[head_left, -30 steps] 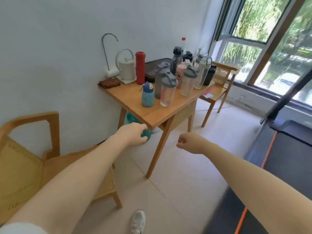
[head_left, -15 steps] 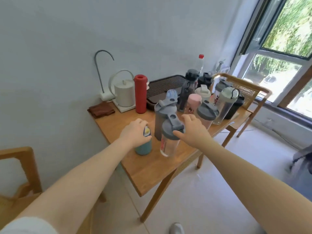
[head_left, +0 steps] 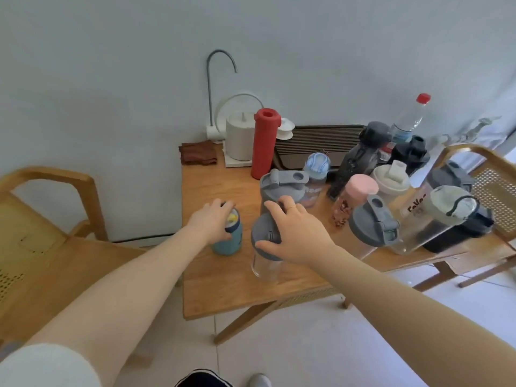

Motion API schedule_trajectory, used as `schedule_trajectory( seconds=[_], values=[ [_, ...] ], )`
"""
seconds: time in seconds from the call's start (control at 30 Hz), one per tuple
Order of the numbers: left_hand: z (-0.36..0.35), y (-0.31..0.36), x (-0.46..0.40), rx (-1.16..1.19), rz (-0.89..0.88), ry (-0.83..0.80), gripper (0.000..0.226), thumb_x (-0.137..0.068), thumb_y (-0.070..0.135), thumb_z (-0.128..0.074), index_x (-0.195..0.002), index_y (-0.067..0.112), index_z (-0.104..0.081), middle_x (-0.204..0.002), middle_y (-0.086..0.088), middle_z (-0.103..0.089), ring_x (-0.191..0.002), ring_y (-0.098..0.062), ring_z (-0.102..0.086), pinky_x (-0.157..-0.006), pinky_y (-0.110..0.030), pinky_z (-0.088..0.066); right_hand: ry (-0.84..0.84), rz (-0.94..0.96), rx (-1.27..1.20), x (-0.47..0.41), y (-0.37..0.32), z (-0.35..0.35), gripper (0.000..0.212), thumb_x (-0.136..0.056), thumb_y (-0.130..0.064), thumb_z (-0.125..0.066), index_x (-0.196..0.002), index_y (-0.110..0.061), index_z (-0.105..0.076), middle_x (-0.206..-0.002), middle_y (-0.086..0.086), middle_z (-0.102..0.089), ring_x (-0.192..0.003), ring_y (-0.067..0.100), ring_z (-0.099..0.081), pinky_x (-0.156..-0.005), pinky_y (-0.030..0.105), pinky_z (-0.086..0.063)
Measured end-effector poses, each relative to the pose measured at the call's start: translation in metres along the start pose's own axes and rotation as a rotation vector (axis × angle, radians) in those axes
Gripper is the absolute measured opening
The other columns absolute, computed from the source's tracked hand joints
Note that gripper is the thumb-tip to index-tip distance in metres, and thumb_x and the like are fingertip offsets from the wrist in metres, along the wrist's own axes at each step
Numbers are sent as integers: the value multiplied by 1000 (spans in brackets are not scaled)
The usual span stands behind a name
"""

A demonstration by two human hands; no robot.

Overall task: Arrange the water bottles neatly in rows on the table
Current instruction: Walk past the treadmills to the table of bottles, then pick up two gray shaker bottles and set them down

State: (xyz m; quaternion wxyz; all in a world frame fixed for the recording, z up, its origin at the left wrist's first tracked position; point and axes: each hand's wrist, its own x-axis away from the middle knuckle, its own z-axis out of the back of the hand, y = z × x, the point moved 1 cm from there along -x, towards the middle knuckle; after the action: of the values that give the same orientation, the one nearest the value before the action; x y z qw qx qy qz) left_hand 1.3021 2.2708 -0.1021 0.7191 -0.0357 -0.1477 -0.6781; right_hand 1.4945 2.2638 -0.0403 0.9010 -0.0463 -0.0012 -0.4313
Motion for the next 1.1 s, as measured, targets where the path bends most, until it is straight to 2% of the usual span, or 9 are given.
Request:
schedule_trajectory(
  seconds=[0.1, 0.2, 0.27, 0.4, 0.53, 0.67, 0.83, 0.97, 1.1],
  values=[
    [0, -3, 4, 47, 44, 18, 84, -74, 36, -73, -141, 23, -23, -135, -9, -39, -117, -31, -45, -89, -43, -47, -106, 95, -15, 0, 2, 0, 91, -73, -64, -61, -143, -23, -18, -145, 8, -20, -122, 31, -39, -83, 41, -48],
    [0, -7, 11, 121, 87, 53, 80, -70, 39, -75, -135, 23, -32, -126, -6, -45, -109, -28, -51, -82, -40, -49, -236, 194, 7, -2, 5, -1, 99, -66, -57, -71, -142, -28, -14, -153, 7, -1, -130, 33, -32, -90, 47, -48],
    [0, -11, 18, 152, 112, 75, 76, -68, 40, -76, -130, 22, -36, -120, -4, -48, -104, -25, -53, -76, -36, -49, -247, 234, 23, -5, 6, -3, 97, -66, -52, -74, -141, -28, -16, -153, 7, 4, -130, 35, -31, -88, 46, -49],
    [0, -24, 33, 138, 136, 102, 71, -67, 43, -75, -126, 24, -39, -113, -1, -50, -99, -21, -54, -70, -32, -47, -209, 291, 32, -10, 1, -4, 85, -69, -46, -71, -137, -26, -23, -150, 8, -4, -125, 34, -35, -80, 41, -51],
    [1, -37, 37, 131, 102, 104, 70, -68, 41, -75, -126, 26, -39, -116, 1, -50, -100, -19, -54, -68, -30, -47, -175, 308, -16, -18, -6, 7, 80, -66, -50, -70, -132, -27, -30, -145, 7, -12, -120, 32, -41, -80, 40, -50],
    [3, -49, 24, 131, 67, 113, 77, -72, 37, -74, -135, 25, -33, -127, 1, -45, -108, -22, -52, -75, -34, -49, -43, 268, -159, -40, -14, 38, 78, -64, -50, -71, -130, -28, -34, -141, 5, -16, -109, 29, -50, -81, 41, -52],
    [12, -72, -8, 259, 82, 190, 77, -70, 25, -77, -135, 22, -35, -131, -3, -44, -111, -26, -51, -81, -36, -47, 103, 182, -183, -85, -18, 75, 79, -61, -46, -75, -128, -27, -36, -140, 7, -19, -93, 25, -47, -78, 39, -50],
    [23, -98, -38, 342, 106, 175, 77, -67, 23, -78, -133, 21, -37, -126, -5, -45, -111, -26, -50, -86, -39, -48, 85, 138, -90, -130, -17, 77, 78, -60, -43, -76, -126, -26, -38, -137, 8, -22, -85, 24, -43, -71, 33, -45],
    [32, -122, -73, 432, 113, 166, 76, -67, 22, -79, -131, 20, -39, -120, -6, -47, -109, -25, -48, -88, -36, -46, 40, 91, -4, -176, -15, 60, 75, -62, -45, -74, -124, -25, -37, -134, 9, -24, -90, 29, -49, -70, 36, -48]
  ],
)
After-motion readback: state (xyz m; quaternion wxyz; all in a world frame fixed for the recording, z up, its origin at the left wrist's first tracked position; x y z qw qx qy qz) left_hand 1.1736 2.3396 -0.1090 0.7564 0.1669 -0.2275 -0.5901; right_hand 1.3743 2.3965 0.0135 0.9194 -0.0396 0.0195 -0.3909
